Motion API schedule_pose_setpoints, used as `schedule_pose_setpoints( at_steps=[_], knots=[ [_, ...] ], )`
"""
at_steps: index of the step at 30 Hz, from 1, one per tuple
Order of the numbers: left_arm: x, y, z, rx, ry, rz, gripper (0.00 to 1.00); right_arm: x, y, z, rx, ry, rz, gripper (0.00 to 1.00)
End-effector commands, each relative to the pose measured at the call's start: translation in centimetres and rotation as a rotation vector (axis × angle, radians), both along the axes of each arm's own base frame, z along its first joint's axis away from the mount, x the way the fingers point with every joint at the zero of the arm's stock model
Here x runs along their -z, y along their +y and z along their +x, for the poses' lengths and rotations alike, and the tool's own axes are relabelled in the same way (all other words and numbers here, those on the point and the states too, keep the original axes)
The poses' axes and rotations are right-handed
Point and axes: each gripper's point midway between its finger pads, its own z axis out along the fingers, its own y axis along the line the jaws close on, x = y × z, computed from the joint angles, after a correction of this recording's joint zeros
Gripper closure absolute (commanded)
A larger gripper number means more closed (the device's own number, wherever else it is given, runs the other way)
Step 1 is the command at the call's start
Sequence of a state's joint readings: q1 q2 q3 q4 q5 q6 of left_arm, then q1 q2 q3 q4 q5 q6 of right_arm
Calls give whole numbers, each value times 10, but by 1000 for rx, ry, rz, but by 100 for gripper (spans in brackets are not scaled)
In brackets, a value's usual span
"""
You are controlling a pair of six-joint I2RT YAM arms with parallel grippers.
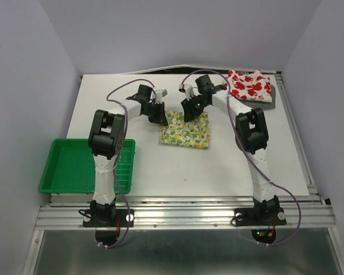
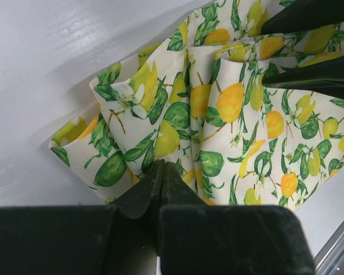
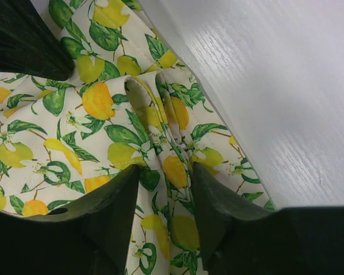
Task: Fold and stack the skirts
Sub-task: Fold the skirt
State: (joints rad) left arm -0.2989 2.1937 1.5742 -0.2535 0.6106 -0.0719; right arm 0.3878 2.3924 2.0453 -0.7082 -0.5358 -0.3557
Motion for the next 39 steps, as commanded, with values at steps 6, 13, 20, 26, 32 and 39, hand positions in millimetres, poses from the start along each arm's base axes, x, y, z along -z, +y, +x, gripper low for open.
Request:
schedule_pose_setpoints(
  at_steps=[6, 13, 20, 26, 32, 39],
  knots=[
    [18, 13, 6, -7, 11, 69, 96, -31, 14, -4, -54, -52, 44, 56],
    [22, 14, 6, -4, 17, 76, 97, -27, 19, 0, -58, -68, 32, 99],
    [27, 17, 3, 6, 24, 93, 97, -49, 24, 17, -28, -141, 57, 99],
    [27, 16, 2, 9, 27, 90, 97, -57, 20, 33, 12, -192, 28, 95],
    [29, 17, 1, 7, 30, 93, 97, -42, 19, 15, -12, -99, 19, 30],
    [29, 16, 1, 10, 29, 90, 97, -24, 17, 4, -56, -39, -3, 28]
  ],
)
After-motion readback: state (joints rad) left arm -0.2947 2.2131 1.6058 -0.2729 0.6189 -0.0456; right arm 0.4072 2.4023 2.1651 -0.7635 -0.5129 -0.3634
